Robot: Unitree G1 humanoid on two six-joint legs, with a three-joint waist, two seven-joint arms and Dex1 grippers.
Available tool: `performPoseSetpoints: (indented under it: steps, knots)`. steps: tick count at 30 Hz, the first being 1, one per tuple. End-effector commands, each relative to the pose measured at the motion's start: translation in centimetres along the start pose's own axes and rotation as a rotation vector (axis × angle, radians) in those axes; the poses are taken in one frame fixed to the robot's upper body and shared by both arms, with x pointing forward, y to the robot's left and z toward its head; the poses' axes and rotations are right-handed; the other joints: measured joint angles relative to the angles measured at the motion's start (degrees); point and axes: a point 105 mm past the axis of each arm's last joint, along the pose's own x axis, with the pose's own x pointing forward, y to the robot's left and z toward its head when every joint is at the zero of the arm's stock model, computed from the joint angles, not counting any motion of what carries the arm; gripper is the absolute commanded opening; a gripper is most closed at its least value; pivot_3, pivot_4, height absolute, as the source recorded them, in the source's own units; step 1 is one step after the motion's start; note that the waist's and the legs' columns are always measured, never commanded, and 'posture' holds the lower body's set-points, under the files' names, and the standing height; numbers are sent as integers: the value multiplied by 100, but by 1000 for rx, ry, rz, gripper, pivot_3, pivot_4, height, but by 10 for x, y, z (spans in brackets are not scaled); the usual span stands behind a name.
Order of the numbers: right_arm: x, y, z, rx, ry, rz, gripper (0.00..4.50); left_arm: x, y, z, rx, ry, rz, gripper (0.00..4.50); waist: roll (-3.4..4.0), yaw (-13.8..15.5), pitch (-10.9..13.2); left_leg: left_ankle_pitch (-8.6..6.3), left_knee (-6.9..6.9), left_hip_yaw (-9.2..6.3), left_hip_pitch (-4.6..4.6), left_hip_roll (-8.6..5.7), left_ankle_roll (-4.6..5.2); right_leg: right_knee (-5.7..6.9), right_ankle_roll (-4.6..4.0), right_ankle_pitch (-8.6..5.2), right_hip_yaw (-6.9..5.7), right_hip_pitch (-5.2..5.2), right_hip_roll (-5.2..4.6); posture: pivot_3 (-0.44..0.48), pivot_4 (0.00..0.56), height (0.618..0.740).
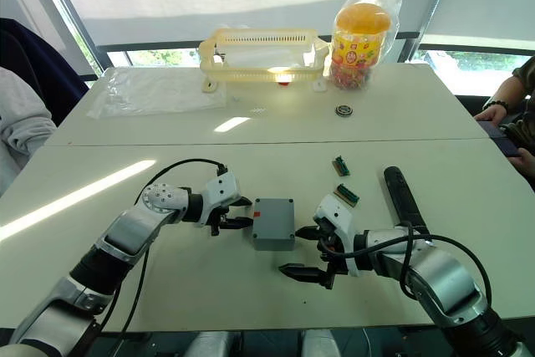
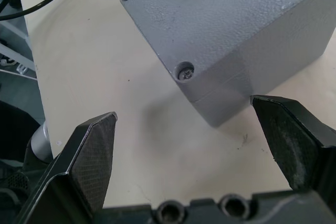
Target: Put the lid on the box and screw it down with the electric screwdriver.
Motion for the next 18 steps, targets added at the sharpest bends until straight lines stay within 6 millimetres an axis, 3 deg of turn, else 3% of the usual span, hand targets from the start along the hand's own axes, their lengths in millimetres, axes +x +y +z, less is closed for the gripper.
performPoseSetpoints:
  steps: [1,7,12,16,18]
  knots:
    - [-7,-5,12,-49,-34,-33,4469,-2,-2,6,26,-5,-14,2349,0,-2,0,0,0,0,0,0,0,0,0,0,0,0,0,0,150,740]
    - [-41,-22,26,-52,-51,-125,4469,-30,2,6,6,10,-3,2349,0,-21,1,0,-3,1,-1,1,0,0,0,0,0,-5,0,0,150,740]
    - [-84,-47,44,13,-166,-270,4469,-78,3,48,-48,-109,-82,2349,-4,-20,4,0,-5,-1,-3,4,0,1,0,0,-1,-6,2,0,150,740]
    - [-85,-75,48,20,-234,-388,4469,-84,-2,72,-6,-153,-131,2349,-1,-17,1,0,-1,1,2,3,0,-2,-1,-1,-2,4,1,0,150,740]
    - [-80,-87,46,5,-239,-425,3966,-80,-3,77,25,-147,-141,2349,-1,-26,1,0,-2,4,4,1,0,-2,0,-1,1,4,0,0,150,740]
